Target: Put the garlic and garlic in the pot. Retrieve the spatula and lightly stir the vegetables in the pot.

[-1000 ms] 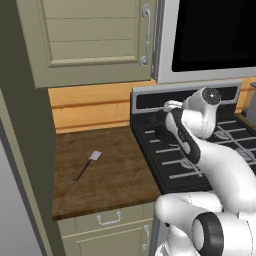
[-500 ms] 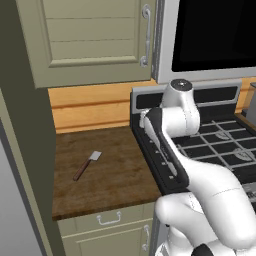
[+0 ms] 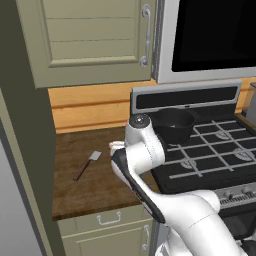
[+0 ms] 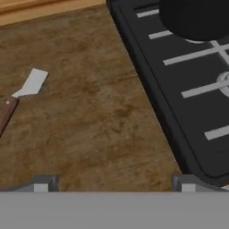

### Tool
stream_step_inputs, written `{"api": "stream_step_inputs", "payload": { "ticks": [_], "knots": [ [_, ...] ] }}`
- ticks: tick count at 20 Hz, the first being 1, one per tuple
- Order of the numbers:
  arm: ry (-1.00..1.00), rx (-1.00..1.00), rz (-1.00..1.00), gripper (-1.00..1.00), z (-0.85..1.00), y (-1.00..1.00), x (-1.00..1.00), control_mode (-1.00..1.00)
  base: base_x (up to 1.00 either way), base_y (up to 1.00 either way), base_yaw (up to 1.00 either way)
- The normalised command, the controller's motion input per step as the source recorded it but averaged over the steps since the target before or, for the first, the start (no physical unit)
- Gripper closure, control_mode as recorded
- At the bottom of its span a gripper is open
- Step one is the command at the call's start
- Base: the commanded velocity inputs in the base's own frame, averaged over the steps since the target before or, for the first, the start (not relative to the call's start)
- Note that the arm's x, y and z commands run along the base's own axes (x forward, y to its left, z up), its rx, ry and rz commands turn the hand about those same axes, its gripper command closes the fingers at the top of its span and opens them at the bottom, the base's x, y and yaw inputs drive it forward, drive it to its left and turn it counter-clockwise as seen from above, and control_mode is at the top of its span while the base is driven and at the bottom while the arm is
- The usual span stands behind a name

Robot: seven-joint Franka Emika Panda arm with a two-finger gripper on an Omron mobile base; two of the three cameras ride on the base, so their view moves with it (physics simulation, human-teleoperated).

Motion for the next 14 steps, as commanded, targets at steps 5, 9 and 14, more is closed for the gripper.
{"api": "stream_step_inputs", "payload": {
  "ticks": [5,9,14],
  "knots": [
    [0.22,0.0,0.0,-1.0,-0.03,1.0,0.55,-1.0,0.0,0.0,0.0],
    [0.18,0.0,0.0,-1.0,-0.06,1.0,0.22,-1.0,0.0,0.0,0.0],
    [0.07,0.0,-0.01,-1.0,-0.49,0.93,0.05,-1.0,0.0,0.0,0.0]
  ]
}}
